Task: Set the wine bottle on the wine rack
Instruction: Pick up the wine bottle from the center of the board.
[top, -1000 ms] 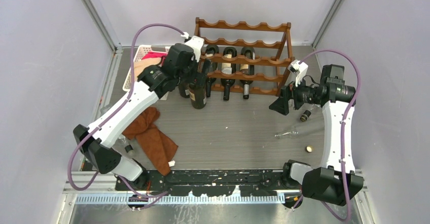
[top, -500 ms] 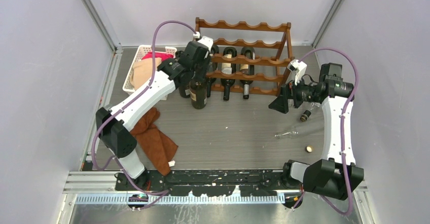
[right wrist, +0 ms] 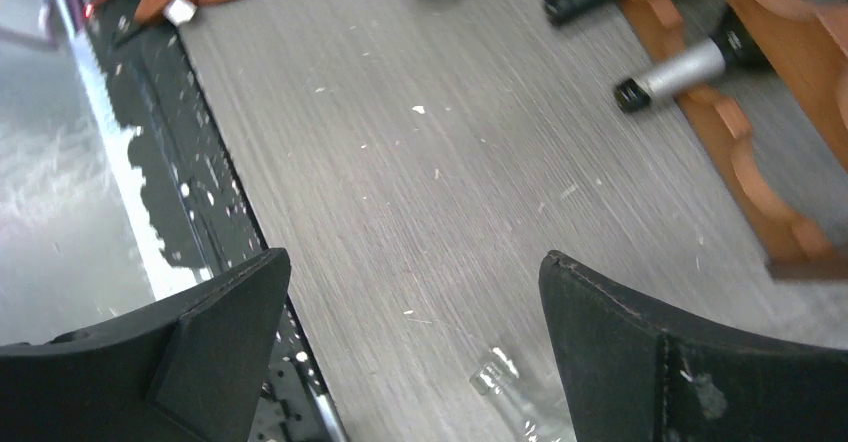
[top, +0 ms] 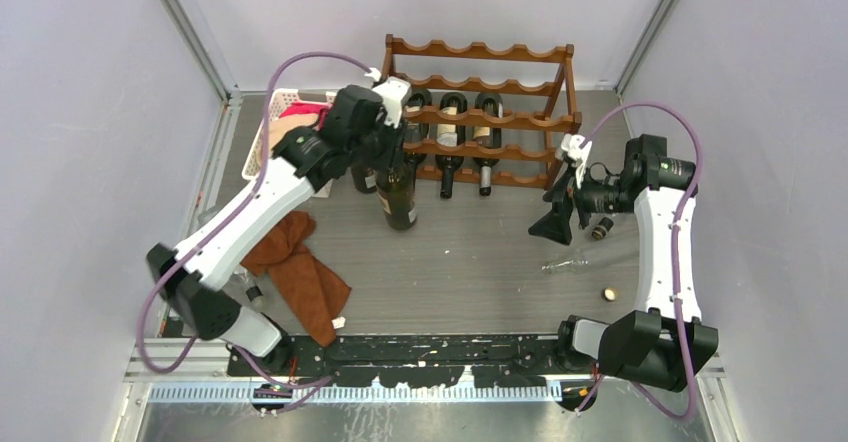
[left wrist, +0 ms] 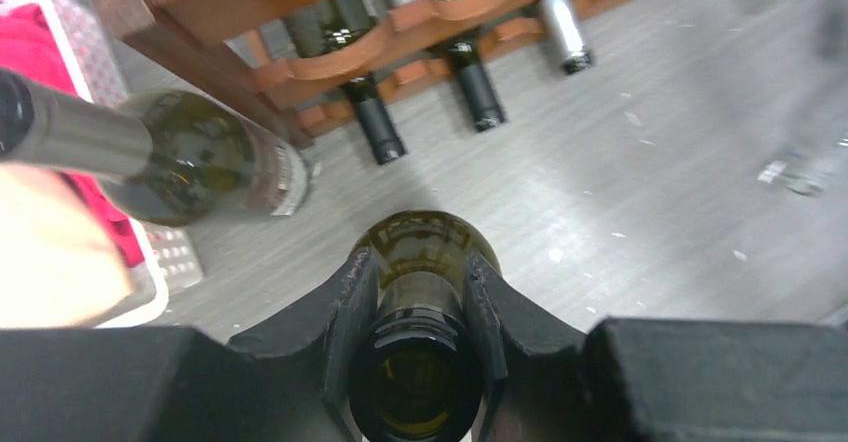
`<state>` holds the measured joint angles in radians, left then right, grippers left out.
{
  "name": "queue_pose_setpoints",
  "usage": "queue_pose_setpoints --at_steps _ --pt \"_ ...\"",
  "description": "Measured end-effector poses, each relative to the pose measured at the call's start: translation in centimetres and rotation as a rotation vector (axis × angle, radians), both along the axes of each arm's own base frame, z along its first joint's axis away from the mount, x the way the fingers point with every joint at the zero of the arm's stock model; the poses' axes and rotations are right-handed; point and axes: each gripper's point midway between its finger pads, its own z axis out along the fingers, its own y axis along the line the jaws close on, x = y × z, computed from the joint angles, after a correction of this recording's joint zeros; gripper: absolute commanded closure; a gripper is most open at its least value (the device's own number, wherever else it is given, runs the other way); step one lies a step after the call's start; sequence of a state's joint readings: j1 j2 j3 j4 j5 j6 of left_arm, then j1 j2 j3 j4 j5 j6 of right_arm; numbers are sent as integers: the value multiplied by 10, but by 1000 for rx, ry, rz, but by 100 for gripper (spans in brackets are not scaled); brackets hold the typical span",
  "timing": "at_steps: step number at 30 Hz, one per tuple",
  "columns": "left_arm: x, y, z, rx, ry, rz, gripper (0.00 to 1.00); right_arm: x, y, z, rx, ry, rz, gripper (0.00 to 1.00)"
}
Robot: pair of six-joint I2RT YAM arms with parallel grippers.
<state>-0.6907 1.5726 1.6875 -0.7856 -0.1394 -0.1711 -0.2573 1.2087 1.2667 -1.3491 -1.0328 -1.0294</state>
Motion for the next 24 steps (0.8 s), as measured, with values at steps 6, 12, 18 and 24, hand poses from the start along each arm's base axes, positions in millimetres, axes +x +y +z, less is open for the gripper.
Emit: queue_pose_setpoints --at_steps 6,12,18,24 --pt "-45 -14 35 -250 -53 -152 100 -29 23 -2 17 -162 265 0" --pt "-67 -52 21 -460 22 -294 100 -50 45 -5 48 -218 376 0" --pt "-70 -76 9 -573 96 -332 100 -53 61 -9 -59 -303 291 0" --pt "-64 -89 20 -659 63 -333 100 -45 83 -4 -46 -255 245 0"
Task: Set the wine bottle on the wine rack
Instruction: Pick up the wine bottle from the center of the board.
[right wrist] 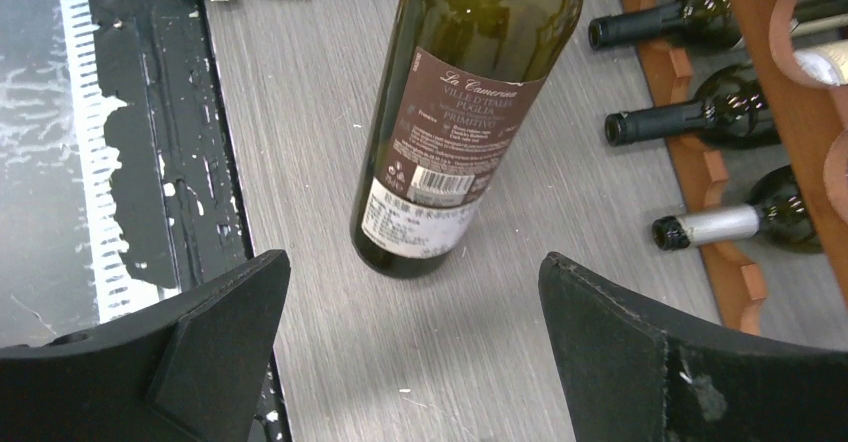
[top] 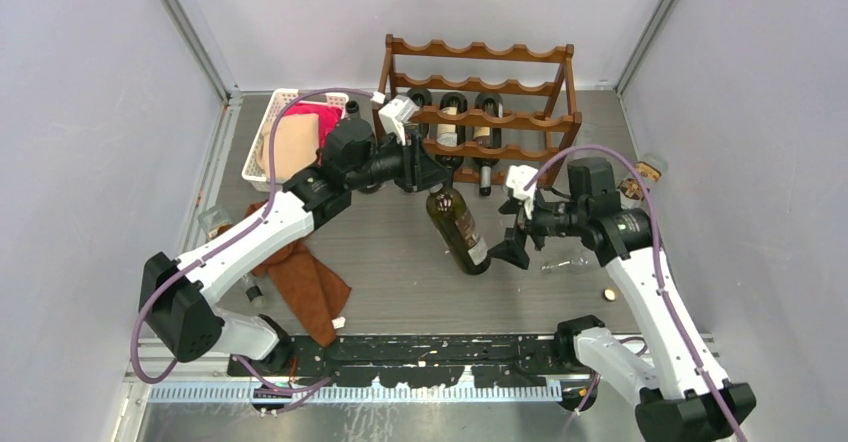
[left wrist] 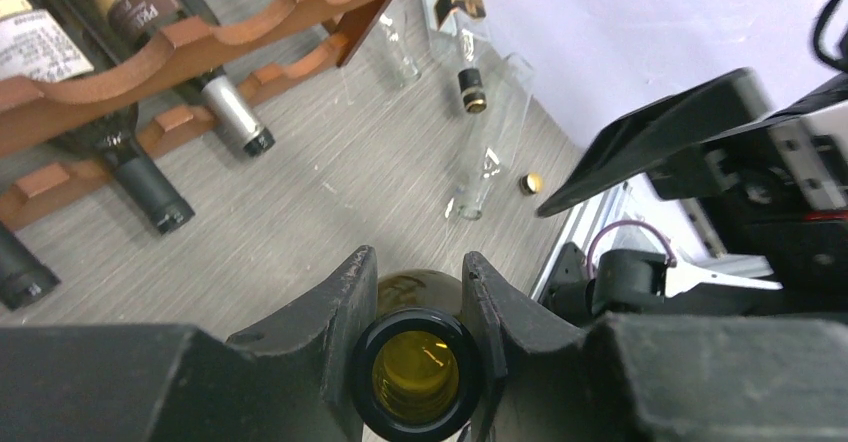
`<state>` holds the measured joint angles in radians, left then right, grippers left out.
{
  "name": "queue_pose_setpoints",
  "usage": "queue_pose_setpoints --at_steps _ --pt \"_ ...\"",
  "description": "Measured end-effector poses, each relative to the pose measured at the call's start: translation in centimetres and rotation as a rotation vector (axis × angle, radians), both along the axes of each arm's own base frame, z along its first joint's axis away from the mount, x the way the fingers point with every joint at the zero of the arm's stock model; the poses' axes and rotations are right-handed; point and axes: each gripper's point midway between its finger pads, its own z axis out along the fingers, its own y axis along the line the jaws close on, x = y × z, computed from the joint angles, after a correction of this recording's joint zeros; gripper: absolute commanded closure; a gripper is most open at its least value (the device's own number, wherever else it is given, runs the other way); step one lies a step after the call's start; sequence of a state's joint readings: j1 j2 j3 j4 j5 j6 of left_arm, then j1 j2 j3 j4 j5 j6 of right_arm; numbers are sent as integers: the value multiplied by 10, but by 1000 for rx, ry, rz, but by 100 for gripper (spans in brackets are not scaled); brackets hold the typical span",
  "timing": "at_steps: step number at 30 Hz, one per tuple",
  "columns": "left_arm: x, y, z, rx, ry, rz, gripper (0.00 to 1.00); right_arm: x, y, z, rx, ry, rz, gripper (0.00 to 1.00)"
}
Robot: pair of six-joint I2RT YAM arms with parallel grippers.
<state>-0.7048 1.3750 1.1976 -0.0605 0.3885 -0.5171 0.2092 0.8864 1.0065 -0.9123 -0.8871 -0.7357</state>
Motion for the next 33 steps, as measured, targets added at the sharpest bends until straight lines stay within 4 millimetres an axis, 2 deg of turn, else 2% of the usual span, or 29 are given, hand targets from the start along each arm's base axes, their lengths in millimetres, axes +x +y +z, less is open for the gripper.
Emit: queue_pose_setpoints --at_steps 6,11,16,20,25,29,31,32,33 --pt "5 -8 13 -51 -29 18 100 17 19 -18 -18 82 -83 0" --pt "8 -10 12 -57 -20 44 100 36 37 -21 -29 76 -163 0" --pt "12 -10 9 -57 -7 67 100 54 44 -32 -46 88 -222 0" --pt "14 -9 10 -65 2 81 100 56 48 -43 -49 81 -240 0" --pt "14 -12 16 -97 11 85 100 54 47 -72 -65 89 -253 0" --pt "14 -14 21 -124 16 85 100 50 45 -86 -50 52 -242 1" --pt "14 -14 23 -133 18 84 100 49 44 -85 -35 17 -238 10" --pt "14 -15 25 -139 17 81 100 50 44 -81 -25 -7 -234 19" --pt "13 -15 26 -146 17 79 100 52 44 -76 -16 -31 -234 39"
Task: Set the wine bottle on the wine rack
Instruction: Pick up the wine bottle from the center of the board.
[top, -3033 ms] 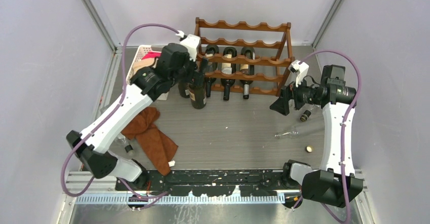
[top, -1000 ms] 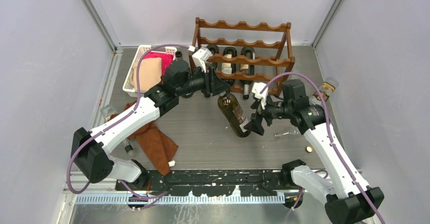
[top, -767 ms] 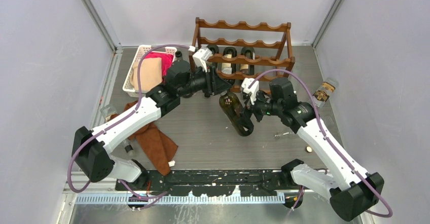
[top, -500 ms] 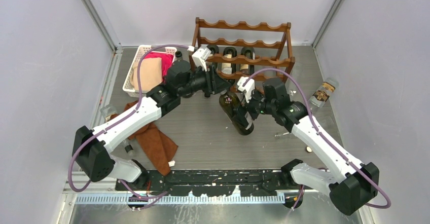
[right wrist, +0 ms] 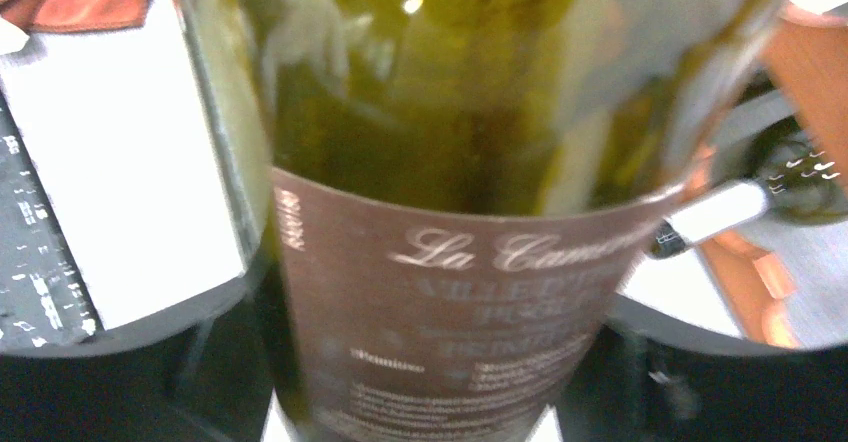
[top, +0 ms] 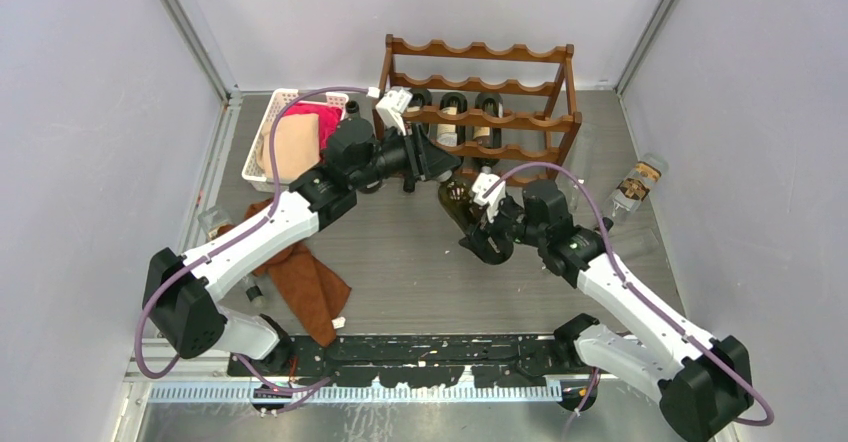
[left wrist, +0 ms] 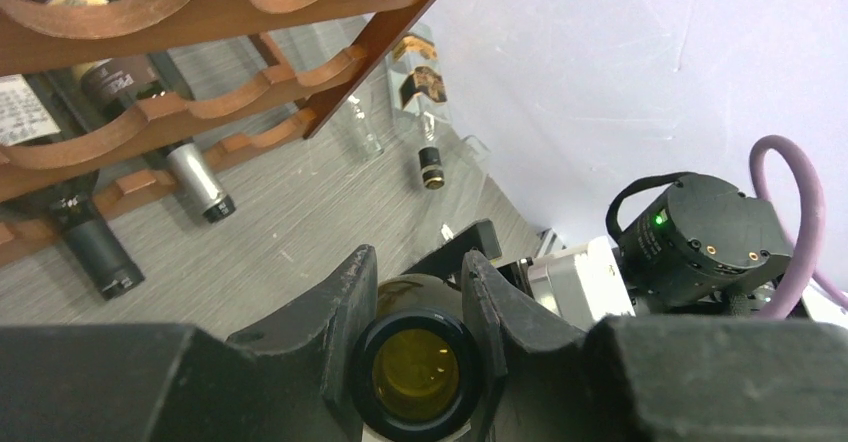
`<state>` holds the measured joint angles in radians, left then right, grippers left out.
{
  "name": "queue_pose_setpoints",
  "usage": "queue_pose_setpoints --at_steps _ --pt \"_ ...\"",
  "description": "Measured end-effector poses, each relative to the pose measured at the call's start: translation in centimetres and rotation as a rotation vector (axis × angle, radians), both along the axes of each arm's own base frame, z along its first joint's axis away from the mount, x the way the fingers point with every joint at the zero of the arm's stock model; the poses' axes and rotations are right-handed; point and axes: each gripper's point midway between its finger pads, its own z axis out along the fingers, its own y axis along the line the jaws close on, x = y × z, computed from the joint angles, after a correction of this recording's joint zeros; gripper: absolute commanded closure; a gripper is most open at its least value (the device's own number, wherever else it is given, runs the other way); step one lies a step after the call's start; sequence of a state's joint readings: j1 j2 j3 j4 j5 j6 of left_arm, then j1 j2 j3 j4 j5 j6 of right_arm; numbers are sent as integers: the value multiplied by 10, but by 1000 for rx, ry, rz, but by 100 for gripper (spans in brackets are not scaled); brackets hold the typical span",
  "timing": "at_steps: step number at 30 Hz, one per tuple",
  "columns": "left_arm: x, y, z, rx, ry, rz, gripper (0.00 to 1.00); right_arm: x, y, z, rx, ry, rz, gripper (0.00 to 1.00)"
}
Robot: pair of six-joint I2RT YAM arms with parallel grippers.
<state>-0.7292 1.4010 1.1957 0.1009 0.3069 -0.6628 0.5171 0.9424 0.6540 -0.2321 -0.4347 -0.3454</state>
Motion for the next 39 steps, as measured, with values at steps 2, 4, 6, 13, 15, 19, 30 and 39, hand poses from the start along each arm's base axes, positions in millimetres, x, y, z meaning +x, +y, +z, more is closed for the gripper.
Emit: queue_pose_setpoints --at_steps 2,4,6,13,15,19,30,39 --pt "-1 -1 4 -20 -2 -6 100 2 -2 8 17 -23 -20 67" --pt "-1 -2 9 -40 -17 -7 96 3 -5 14 21 -55 -27 85" --pt "-1 -3 11 -55 -21 -13 70 1 -7 18 26 -68 -28 96" --pt "-8 -1 12 -102 43 -55 5 -19 -19 5 -78 -69 42 99" --pt "-10 6 13 -109 59 -67 3 -29 -26 1 -130 -74 86 99" --pt "-13 40 16 -100 114 -76 0 -44 -35 4 -200 -110 175 99" --pt "-58 88 -8 29 231 -205 0 -55 -58 -3 -445 -240 433 99" --pt "-116 53 -73 127 414 -464 4 -27 -61 4 -628 -354 623 99"
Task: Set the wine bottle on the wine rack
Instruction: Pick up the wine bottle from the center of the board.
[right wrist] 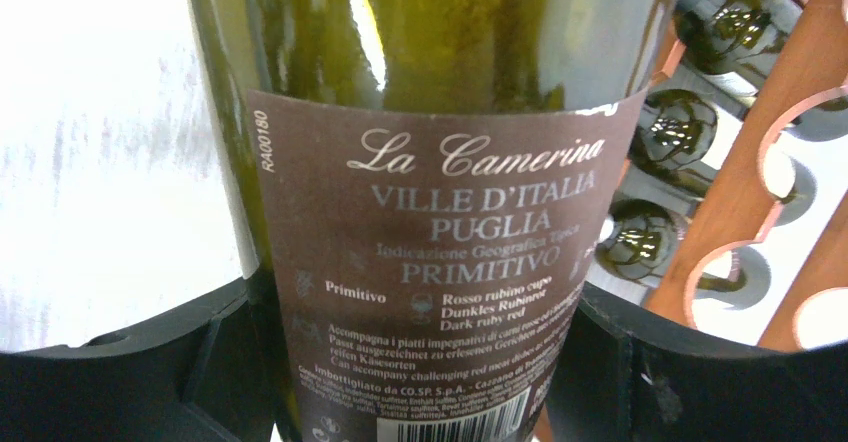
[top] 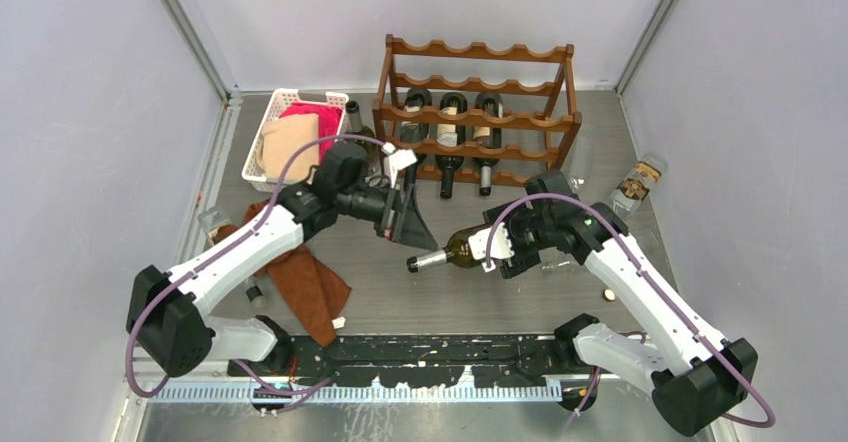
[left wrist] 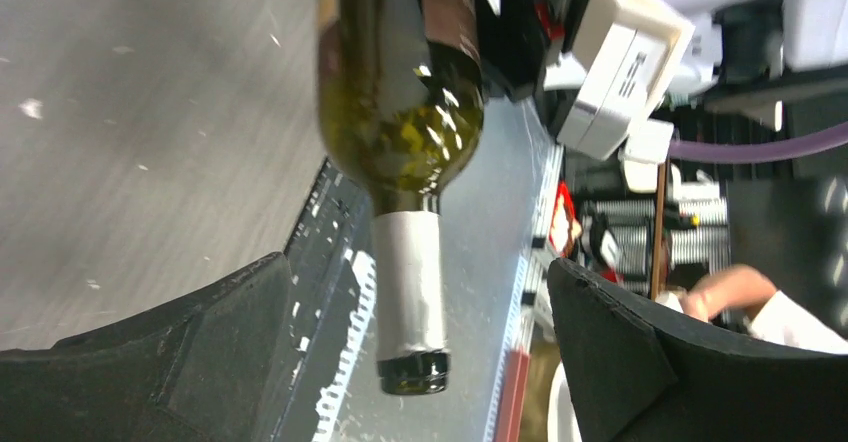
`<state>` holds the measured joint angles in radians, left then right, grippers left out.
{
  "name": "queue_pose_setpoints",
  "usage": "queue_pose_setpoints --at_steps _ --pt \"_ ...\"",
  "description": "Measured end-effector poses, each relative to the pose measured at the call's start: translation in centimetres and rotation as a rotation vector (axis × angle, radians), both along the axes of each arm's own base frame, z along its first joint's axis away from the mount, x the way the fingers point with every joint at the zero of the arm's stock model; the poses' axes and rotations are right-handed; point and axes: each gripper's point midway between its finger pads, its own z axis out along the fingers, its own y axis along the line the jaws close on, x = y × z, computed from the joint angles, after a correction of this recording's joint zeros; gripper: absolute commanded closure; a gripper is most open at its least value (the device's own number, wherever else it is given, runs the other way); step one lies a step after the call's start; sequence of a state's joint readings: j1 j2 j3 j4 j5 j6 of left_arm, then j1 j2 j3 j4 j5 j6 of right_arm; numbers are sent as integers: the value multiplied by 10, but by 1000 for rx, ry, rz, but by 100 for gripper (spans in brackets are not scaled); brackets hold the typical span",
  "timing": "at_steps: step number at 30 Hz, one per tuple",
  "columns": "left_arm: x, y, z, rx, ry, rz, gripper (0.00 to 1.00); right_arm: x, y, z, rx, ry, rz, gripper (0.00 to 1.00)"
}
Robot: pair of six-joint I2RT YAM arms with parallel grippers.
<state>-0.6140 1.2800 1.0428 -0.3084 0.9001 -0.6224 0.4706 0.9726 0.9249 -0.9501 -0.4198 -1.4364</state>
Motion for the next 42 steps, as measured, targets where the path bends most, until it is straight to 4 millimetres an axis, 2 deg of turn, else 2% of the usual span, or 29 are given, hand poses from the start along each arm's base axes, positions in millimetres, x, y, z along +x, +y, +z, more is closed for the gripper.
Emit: queue_pose_setpoints --at_steps 5,11,15,20,22,26,30,31,34,35,37,38,41,42 --pt "-28 -14 -14 30 21 -114 32 10 2 3 -29 -41 48 99" --pt "-41 -21 -36 114 42 -165 33 14 4 9 -32 -71 70 99" --pt "-46 -25 -47 156 48 -178 40 16 5 13 -30 -83 75 99" --pt "-47 -27 -51 171 46 -175 60 17 4 13 -35 -89 77 98" --pt "-47 -30 -49 161 39 -179 59 17 4 13 -39 -92 76 97" --pt "-46 -35 -44 135 24 -184 48 16 4 15 -34 -98 84 96" --pt "-49 -40 -46 124 46 -204 48 13 4 17 -29 -105 94 96" --pt "-49 -41 -47 124 51 -209 51 13 3 17 -33 -105 95 96" --pt "-54 -44 -48 119 74 -230 79 11 2 16 -41 -97 98 95" --pt "-56 -45 -47 114 77 -234 84 11 0 15 -47 -98 95 94" --pt "-56 -45 -49 127 86 -220 99 12 -1 15 -56 -102 92 81" --pt "-56 -45 -49 126 88 -221 100 12 -1 15 -56 -103 92 69" --pt "-57 -45 -47 117 87 -228 100 11 -1 16 -49 -99 90 14" --pt "-57 -46 -47 113 89 -230 100 11 -1 15 -48 -98 88 2"
